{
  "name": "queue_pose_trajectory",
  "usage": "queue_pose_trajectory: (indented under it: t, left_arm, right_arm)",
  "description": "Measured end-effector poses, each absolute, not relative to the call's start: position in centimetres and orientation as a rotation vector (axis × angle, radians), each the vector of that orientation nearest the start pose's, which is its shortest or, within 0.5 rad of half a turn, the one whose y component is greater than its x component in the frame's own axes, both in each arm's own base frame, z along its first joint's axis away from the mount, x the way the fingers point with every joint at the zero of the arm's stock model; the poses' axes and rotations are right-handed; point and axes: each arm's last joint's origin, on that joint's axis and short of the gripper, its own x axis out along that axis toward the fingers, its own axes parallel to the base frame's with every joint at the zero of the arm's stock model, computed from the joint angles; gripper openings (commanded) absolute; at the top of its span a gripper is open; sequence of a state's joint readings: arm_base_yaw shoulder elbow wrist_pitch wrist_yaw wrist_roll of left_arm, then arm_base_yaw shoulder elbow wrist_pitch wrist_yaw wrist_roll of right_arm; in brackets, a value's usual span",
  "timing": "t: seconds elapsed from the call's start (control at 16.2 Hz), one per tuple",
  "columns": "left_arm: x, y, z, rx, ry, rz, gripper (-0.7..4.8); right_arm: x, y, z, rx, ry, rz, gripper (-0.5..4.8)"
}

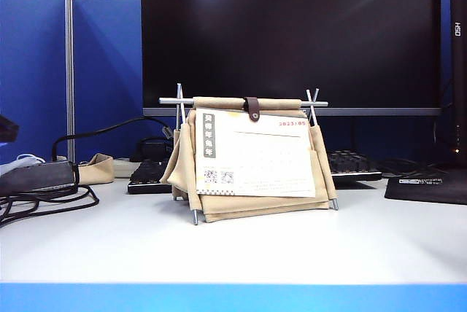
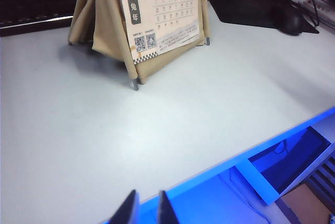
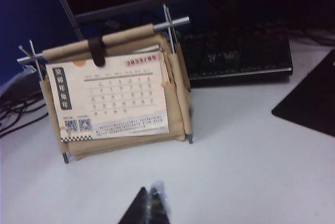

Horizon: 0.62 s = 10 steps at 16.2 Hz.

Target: Turn one page of the calendar.

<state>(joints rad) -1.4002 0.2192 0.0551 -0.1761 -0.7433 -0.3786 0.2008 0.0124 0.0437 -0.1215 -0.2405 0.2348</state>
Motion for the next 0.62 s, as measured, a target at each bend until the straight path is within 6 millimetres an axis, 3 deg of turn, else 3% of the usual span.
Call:
queue_pose_trajectory:
  t: [0.62]
  left_arm:
    - [3.59, -9.33, 15.15, -0.068, 0.28, -0.607, 0.58]
  right_arm:
    - [9.14, 2.56, 16.57, 0.232, 0.14, 0.428, 0.0]
